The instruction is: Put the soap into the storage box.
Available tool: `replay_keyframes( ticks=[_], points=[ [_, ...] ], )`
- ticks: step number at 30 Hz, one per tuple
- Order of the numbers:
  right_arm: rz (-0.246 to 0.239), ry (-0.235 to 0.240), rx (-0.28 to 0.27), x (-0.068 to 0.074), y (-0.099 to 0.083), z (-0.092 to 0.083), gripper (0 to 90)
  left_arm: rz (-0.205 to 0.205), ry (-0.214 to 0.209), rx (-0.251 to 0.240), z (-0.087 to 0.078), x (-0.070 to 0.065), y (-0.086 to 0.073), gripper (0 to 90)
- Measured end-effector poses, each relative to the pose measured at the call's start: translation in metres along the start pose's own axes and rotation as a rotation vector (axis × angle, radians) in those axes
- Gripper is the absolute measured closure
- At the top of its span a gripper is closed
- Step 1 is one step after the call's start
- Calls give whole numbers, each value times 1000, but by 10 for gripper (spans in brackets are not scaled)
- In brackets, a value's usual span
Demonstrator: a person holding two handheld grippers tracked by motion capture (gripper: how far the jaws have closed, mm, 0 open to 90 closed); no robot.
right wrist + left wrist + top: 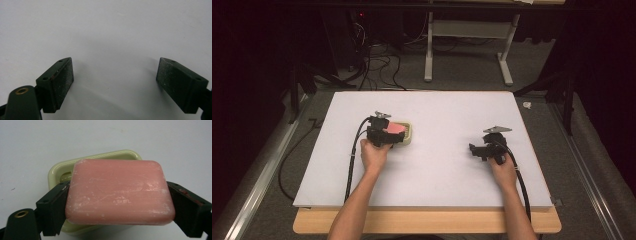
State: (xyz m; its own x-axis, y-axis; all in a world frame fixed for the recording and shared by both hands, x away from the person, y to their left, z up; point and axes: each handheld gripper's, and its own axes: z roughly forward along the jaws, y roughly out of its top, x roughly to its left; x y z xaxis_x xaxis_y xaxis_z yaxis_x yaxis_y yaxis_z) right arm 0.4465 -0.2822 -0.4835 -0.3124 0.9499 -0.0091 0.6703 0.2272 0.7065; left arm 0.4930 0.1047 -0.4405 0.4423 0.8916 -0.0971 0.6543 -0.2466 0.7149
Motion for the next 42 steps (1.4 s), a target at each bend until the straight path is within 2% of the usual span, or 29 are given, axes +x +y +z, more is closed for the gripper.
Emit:
replay_keyframes(
  ticks=[13,16,21,28,31,37,42],
  points=[
    [0,0,0,0,0,0,150,-5,26,17,11,-1,-1,138],
    [0,0,0,0,0,0,150,-14,35,-2,11,-1,-1,139],
    [0,0,0,0,0,0,150,30,59,18,12,-5,3,138],
    [0,0,0,0,0,0,150,36,80,16,15,-7,3,137],
    [0,0,0,0,0,0,151,40,82,16,14,-7,3,137],
    [0,0,0,0,0,0,150,33,69,-22,8,-6,5,97],
    [0,0,0,0,0,0,150,39,68,-15,6,-6,4,96]
  ],
)
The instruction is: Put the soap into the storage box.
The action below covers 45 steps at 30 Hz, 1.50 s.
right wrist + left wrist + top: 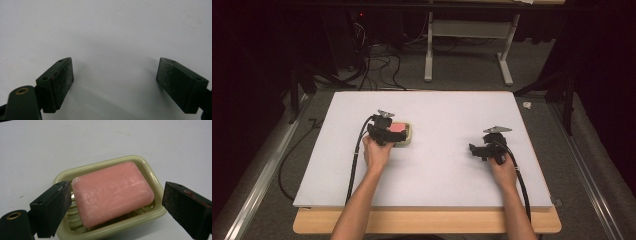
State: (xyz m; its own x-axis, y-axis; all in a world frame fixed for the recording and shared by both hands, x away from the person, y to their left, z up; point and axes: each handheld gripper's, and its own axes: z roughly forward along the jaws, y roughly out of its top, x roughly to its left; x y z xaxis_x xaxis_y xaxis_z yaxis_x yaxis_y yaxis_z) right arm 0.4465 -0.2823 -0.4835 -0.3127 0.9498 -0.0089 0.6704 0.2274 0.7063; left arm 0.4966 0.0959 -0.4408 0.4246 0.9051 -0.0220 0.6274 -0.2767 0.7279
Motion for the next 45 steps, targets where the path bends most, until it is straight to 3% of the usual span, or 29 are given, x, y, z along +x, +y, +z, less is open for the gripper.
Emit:
replay_keyframes(
  ticks=[45],
  points=[
    [0,0,0,0,0,0,150,60,-75,-77,-46,1,-8,127]
  ],
)
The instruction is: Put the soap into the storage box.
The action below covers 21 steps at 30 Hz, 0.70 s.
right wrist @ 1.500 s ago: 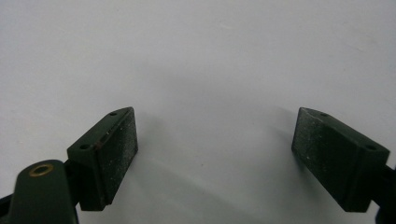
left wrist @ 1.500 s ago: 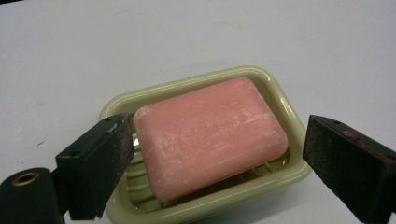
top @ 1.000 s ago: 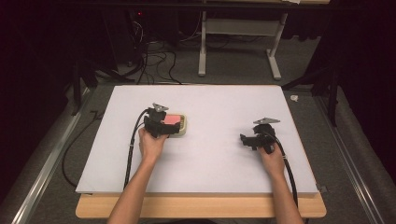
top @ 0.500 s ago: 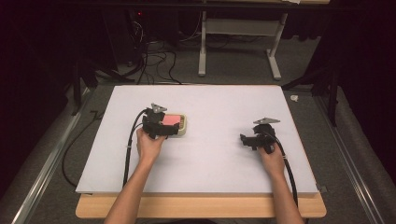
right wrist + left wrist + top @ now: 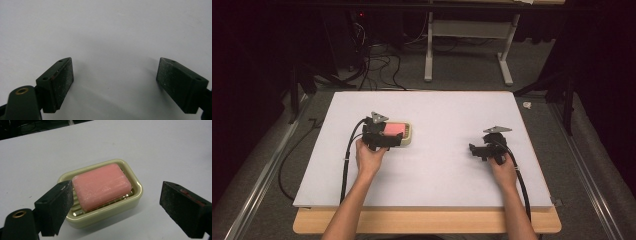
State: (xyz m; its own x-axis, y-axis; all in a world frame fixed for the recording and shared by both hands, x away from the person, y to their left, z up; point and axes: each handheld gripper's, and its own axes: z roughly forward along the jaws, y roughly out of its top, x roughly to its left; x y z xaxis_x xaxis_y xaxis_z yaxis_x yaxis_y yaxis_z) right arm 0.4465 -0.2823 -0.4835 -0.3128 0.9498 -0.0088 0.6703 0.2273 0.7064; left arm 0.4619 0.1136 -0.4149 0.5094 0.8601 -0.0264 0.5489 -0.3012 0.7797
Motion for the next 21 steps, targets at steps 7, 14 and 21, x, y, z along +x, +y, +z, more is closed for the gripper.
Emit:
replay_keyframes(
  ticks=[7,14,21],
  points=[
    [0,0,0,0,0,0,150,-1,-4,-4,-7,2,-3,128],
    [0,0,0,0,0,0,150,-12,-6,-22,-13,5,-6,133],
    [-1,-1,0,0,0,0,149,-9,-9,-32,-19,5,-7,133]
  ],
)
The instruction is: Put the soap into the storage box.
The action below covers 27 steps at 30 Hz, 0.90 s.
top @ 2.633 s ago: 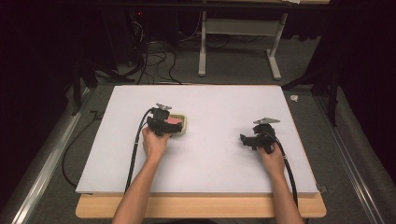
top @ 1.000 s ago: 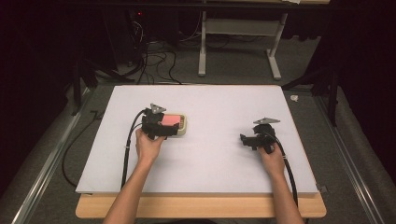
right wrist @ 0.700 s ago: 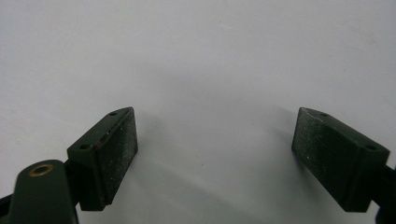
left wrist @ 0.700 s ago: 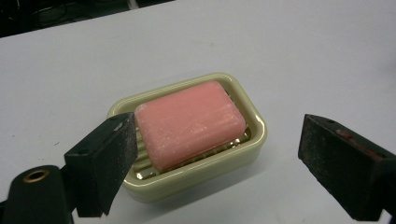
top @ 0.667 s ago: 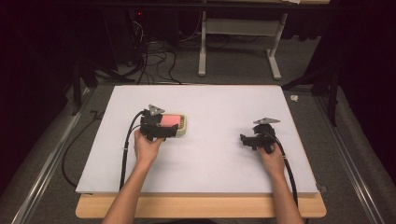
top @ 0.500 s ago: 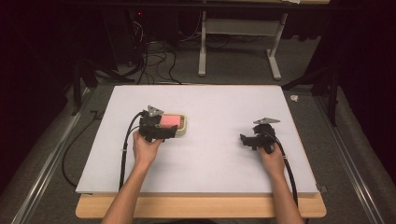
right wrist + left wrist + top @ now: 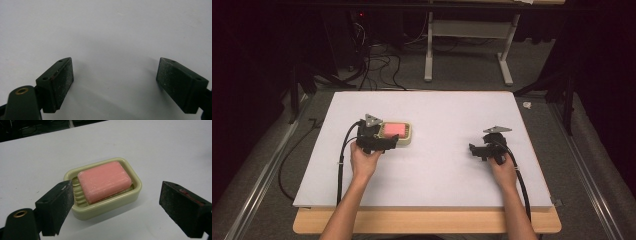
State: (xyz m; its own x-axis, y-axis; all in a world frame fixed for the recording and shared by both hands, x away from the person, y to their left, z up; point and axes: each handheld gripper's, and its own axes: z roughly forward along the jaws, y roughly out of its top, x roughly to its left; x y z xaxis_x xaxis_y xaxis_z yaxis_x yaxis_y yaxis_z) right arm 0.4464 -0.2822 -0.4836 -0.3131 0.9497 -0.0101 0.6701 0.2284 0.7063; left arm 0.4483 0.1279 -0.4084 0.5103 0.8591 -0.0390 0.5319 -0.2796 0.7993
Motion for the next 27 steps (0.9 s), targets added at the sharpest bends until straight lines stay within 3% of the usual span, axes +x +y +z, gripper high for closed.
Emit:
replay_keyframes(
  ticks=[23,27],
  points=[
    [-3,-1,-1,0,0,0,149,-3,2,-21,-21,3,-11,140],
    [-2,-1,-1,0,0,0,149,19,13,-9,-23,2,-12,140]
  ],
)
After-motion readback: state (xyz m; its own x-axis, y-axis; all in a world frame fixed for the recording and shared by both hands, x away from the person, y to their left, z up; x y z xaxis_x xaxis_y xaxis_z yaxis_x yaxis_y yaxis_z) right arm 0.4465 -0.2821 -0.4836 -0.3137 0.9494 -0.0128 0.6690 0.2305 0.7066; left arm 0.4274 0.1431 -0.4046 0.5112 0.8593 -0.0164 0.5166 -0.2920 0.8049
